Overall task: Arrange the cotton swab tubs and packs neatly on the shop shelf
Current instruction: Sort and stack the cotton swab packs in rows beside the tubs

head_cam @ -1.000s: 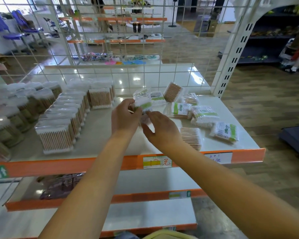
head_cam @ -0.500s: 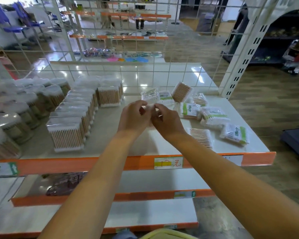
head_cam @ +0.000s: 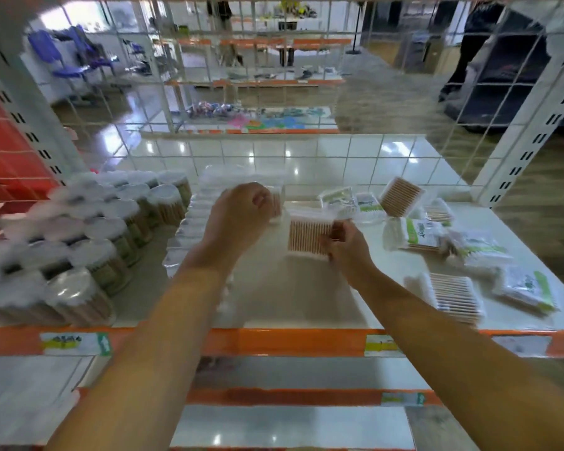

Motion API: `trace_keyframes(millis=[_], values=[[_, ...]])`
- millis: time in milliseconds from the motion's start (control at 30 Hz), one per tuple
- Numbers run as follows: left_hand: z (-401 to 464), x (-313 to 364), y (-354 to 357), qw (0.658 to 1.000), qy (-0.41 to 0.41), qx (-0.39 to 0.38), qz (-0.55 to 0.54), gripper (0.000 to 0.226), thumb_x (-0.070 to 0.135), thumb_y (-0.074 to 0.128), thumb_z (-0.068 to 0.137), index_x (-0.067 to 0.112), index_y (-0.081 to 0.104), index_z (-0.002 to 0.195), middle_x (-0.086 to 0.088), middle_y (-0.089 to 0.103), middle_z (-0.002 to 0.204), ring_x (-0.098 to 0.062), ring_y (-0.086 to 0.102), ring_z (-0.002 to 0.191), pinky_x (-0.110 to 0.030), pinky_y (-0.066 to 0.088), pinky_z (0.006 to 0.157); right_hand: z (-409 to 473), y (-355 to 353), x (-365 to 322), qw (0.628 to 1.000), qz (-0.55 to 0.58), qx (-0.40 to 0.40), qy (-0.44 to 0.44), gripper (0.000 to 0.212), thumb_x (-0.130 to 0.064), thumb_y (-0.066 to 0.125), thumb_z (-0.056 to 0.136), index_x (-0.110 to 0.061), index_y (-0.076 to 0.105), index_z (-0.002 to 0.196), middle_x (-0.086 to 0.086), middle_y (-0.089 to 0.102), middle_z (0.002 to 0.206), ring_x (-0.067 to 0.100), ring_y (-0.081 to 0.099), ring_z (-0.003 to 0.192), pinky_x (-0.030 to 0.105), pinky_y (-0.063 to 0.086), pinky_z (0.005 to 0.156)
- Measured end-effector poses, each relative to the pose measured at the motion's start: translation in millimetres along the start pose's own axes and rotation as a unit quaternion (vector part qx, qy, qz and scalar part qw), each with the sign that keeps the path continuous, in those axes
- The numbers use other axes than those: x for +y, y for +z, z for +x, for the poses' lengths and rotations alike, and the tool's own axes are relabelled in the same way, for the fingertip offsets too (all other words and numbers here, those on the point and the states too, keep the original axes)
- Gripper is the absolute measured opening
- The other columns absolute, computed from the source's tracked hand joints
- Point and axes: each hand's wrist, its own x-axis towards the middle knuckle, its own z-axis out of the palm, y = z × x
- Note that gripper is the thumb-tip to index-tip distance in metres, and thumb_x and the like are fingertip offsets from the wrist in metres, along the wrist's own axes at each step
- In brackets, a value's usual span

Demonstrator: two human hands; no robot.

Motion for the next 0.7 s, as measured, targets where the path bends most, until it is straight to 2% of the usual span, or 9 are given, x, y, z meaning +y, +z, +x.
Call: trace_keyframes(millis=[67,200,300,500,600,700], values=[[3.7,-15.1,-6.6,1.000,0.002,-0.006,0.003,0.022,0.020,0.049,0.091,0.010,0.069,0.091,-0.006,0.069,0.086,-0.022,0.064,0.079,-0.037,0.053,0.073,5.1,9.1,0.5,1.000,-0.020,0.011,-0.007,0.025,-0.004,0.056,0.089,-0.006,0.053,0.114,0.008,0.060,0.107,0.022,0.058,0.102,0.034,0.051,0.087],[9.8,-34.8,-10.6,1.000,0.005,-0.010,0.013,0.023,0.023,0.048,0.091,0.012,0.069,0.092,-0.003,0.069,0.087,-0.020,0.063,0.081,-0.035,0.052,0.075,14.3,25.9,-3.2,0.997,-0.062,0.025,-0.033,0.025,-0.005,0.058,0.087,-0.007,0.055,0.112,0.005,0.061,0.101,0.017,0.057,0.091,0.025,0.047,0.077],[15.2,-43.8,-11.2,1.000,0.017,-0.004,0.018,0.024,0.023,0.049,0.092,0.012,0.069,0.099,-0.002,0.069,0.092,-0.020,0.062,0.083,-0.032,0.051,0.075,18.5,38.7,-5.1,0.994,-0.086,0.031,-0.058,0.025,-0.004,0.059,0.086,-0.006,0.057,0.111,0.007,0.062,0.098,0.016,0.057,0.086,0.024,0.047,0.073],[26.0,-61.9,-10.1,0.997,0.065,-0.010,0.035,0.024,0.023,0.048,0.091,0.011,0.069,0.094,-0.001,0.067,0.089,-0.018,0.060,0.080,-0.032,0.049,0.073,24.1,57.4,-9.4,0.987,-0.123,0.036,-0.097,0.025,-0.007,0.061,0.086,-0.005,0.057,0.110,0.007,0.064,0.099,0.016,0.058,0.086,0.023,0.048,0.074],[30.9,-69.8,-9.9,0.996,0.074,-0.012,0.047,0.022,0.021,0.049,0.090,0.010,0.068,0.095,-0.003,0.067,0.091,-0.020,0.059,0.082,-0.036,0.049,0.076,26.6,64.0,-14.6,0.981,-0.144,0.036,-0.124,0.022,-0.005,0.061,0.086,-0.001,0.057,0.107,0.005,0.062,0.094,0.010,0.055,0.078,0.006,0.043,0.061],[33.5,-76.3,-9.1,0.995,0.082,-0.018,0.060,0.021,0.022,0.048,0.091,0.012,0.067,0.095,-0.001,0.065,0.092,-0.017,0.057,0.083,-0.031,0.046,0.074,31.8,70.4,-18.9,0.976,-0.160,0.041,-0.142,0.021,-0.004,0.064,0.083,0.001,0.059,0.103,0.005,0.062,0.091,0.006,0.052,0.072,-0.003,0.038,0.055]])
